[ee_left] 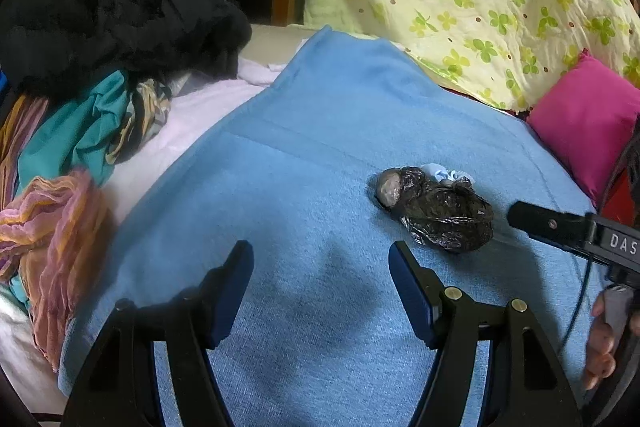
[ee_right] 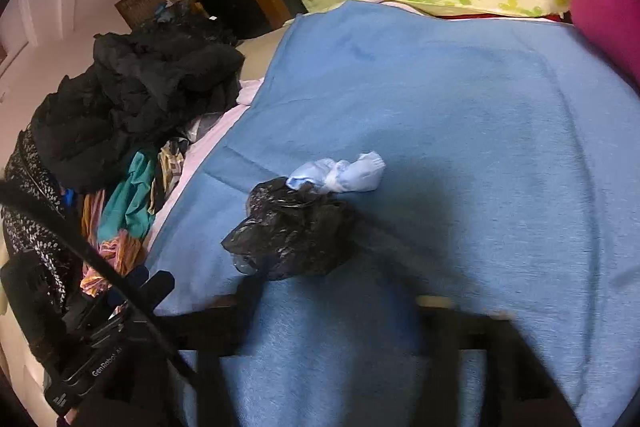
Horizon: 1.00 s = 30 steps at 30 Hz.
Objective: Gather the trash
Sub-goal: 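Grasp the black plastic bag with the right tool and lift it, then grasp the white mask with left tool while right tool holds the black bag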
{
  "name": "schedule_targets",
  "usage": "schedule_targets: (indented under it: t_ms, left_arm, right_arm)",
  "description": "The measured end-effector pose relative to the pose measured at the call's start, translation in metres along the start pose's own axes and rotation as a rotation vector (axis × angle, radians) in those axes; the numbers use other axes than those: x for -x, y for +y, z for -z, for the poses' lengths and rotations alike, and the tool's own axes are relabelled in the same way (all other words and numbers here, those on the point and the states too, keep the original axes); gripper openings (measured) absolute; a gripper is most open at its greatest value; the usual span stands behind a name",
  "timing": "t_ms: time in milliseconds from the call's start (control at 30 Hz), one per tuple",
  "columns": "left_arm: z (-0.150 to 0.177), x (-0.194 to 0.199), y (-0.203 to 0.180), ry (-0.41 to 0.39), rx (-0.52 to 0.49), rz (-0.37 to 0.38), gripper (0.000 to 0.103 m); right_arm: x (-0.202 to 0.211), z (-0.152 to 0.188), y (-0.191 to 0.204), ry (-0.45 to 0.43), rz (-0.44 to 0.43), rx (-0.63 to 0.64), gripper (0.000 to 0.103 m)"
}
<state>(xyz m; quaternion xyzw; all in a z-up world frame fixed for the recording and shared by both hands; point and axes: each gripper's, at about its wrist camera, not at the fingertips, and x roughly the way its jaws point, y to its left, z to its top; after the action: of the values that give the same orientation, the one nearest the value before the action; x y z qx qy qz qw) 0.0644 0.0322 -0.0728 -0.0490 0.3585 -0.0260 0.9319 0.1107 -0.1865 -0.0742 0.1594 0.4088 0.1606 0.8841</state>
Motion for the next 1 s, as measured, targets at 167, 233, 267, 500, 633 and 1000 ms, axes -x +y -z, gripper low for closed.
schedule_targets:
  t_ms: [167,233,267,500,633,1000]
  left_arm:
    - [0.001,-0.001,0.003,0.008,0.009,-0.001,0.071]
    - [0.002,-0.002,0.004,0.013,0.01,-0.001,0.071]
    - [0.002,-0.002,0.004,0.014,0.008,-0.004,0.071]
    - [0.002,-0.005,0.005,0.018,-0.002,-0.015,0.071]
    - [0.001,-0.005,0.009,0.015,0.005,-0.02,0.071]
    - [-0.01,-0.017,-0.01,0.039,-0.012,0.085,0.071]
  right_arm:
    - [-0.024,-0.009,0.016,-0.019,0.0,0.021,0.075]
    - [-0.042,-0.013,0.019,-0.002,0.011,0.025,0.069]
    - [-0.052,-0.014,0.019,0.013,0.024,0.022,0.069]
    - [-0.078,-0.009,0.023,0.065,0.009,0.041,0.042]
    - [-0.057,-0.004,0.035,0.045,0.003,0.092,0.039]
    - [0.044,0.017,-0.02,0.015,0.214,0.019,0.039]
